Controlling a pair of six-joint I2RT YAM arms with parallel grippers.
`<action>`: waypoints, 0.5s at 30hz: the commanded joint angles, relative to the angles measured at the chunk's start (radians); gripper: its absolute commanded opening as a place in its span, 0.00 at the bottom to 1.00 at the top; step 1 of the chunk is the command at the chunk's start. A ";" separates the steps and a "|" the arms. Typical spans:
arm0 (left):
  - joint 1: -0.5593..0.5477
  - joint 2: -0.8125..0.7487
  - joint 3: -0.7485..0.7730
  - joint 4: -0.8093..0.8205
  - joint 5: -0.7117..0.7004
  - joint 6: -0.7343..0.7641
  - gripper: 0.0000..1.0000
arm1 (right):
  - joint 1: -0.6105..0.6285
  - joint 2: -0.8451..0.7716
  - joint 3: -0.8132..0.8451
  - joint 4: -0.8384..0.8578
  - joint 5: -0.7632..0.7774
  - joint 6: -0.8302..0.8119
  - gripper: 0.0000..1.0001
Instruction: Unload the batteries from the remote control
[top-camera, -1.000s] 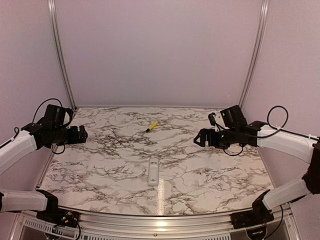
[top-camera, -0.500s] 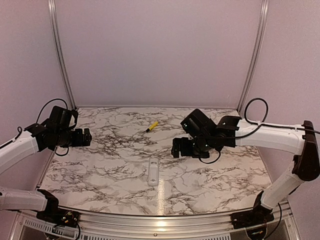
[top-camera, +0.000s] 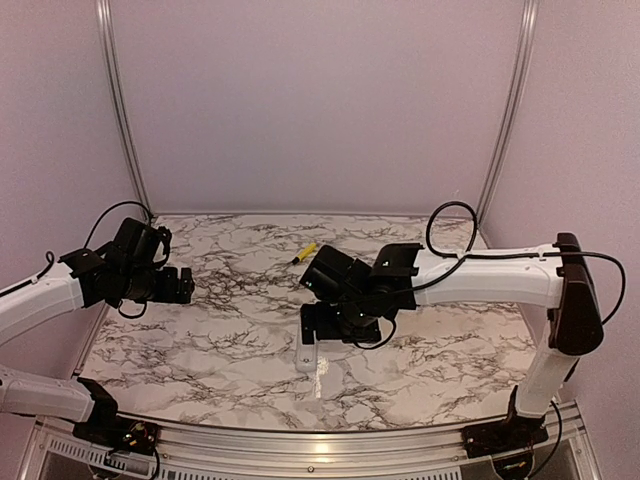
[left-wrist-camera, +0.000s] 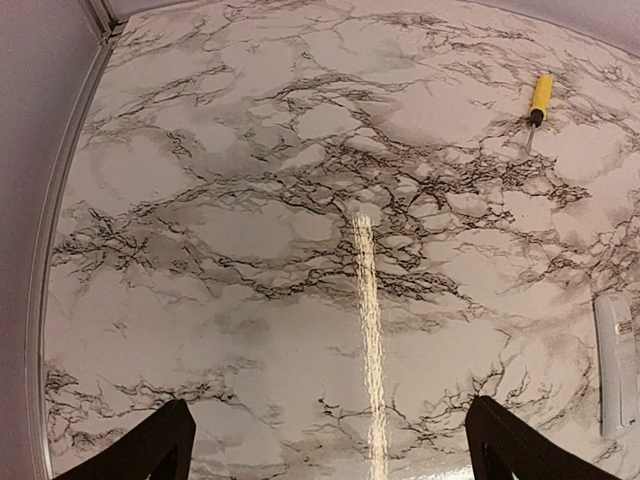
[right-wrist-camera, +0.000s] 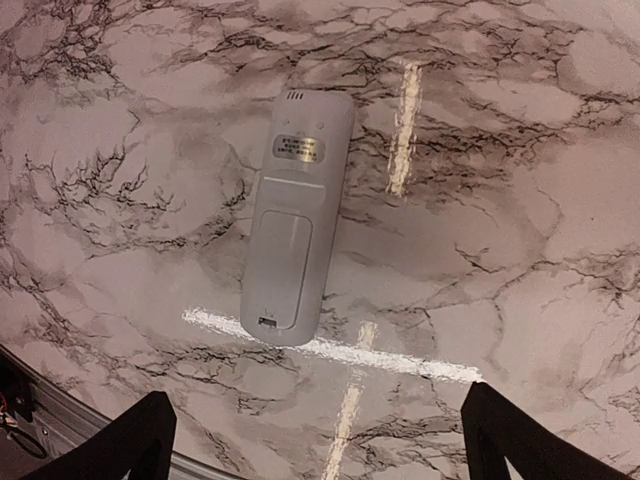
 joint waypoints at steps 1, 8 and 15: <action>-0.004 0.019 0.010 -0.029 0.000 -0.004 0.99 | 0.037 0.043 0.063 -0.038 -0.009 0.067 0.98; -0.031 0.000 0.008 -0.033 -0.003 -0.006 0.99 | 0.074 0.134 0.133 -0.045 -0.026 0.133 0.96; -0.050 -0.017 0.007 -0.035 -0.017 -0.009 0.99 | 0.086 0.269 0.270 -0.121 -0.022 0.185 0.94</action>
